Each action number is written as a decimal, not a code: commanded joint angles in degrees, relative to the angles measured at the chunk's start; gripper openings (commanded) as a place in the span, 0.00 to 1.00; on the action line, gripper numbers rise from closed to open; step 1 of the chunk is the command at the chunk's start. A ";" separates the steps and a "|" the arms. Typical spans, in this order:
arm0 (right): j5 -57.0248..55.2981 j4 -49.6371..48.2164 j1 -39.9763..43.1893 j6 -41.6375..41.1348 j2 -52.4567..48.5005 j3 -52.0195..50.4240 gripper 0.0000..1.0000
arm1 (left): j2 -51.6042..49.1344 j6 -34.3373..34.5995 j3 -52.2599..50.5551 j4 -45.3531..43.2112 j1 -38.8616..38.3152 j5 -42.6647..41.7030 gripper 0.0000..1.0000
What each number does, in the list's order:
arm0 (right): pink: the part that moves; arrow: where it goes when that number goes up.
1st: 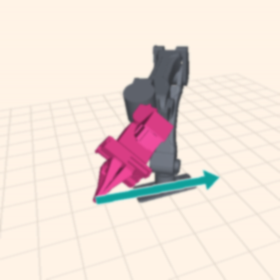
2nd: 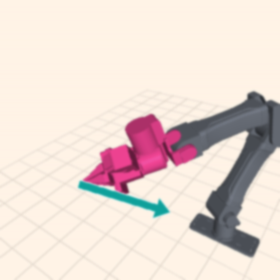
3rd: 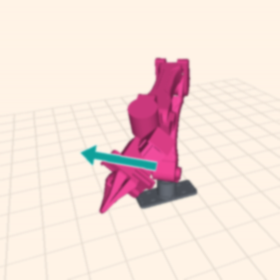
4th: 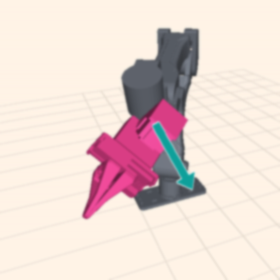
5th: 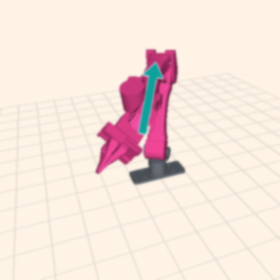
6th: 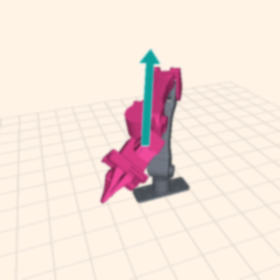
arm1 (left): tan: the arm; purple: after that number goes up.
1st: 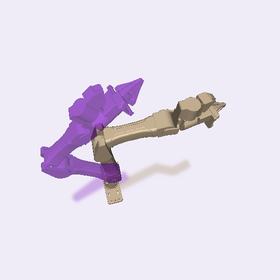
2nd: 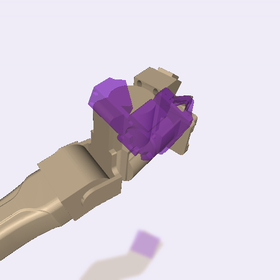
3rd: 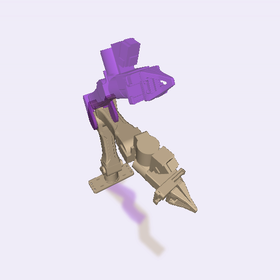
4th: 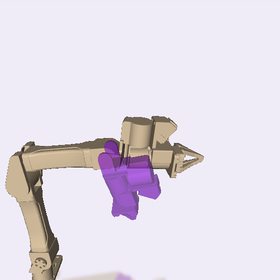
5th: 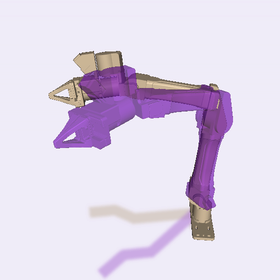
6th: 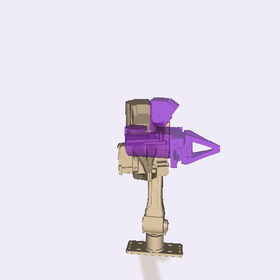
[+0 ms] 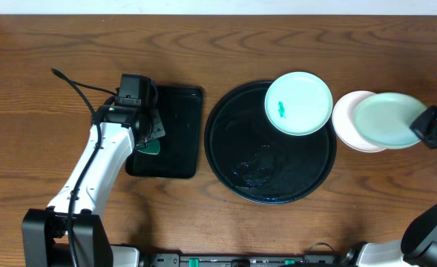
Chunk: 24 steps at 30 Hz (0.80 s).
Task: Clean dirty plates on tray and stack at the side
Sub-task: 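Carry the pale green plate right and set it on the pink-white plate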
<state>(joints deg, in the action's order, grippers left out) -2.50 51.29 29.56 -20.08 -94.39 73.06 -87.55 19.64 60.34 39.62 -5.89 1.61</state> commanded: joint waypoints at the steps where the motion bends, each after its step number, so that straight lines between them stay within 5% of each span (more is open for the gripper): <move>1: 5.51 -5.51 -0.09 0.83 0.63 -5.57 0.01 | 0.52 0.35 -0.13 -0.04 0.04 0.09 0.08; 14: 9.73 -18.40 -0.39 0.83 0.63 -16.15 0.02 | 0.52 0.35 -0.13 -0.04 0.04 0.09 0.08; 20: 12.13 -20.04 -0.42 0.83 0.63 -17.18 0.44 | 0.52 0.35 -0.13 -0.04 0.04 0.09 0.08; 24: 12.52 -19.78 -0.42 0.87 0.63 -17.35 0.58 | 0.52 0.35 -0.13 -0.04 0.04 0.09 0.08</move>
<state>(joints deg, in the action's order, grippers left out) 8.54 31.44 29.54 -19.31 -94.39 56.12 -87.55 19.64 60.34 39.62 -5.89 1.63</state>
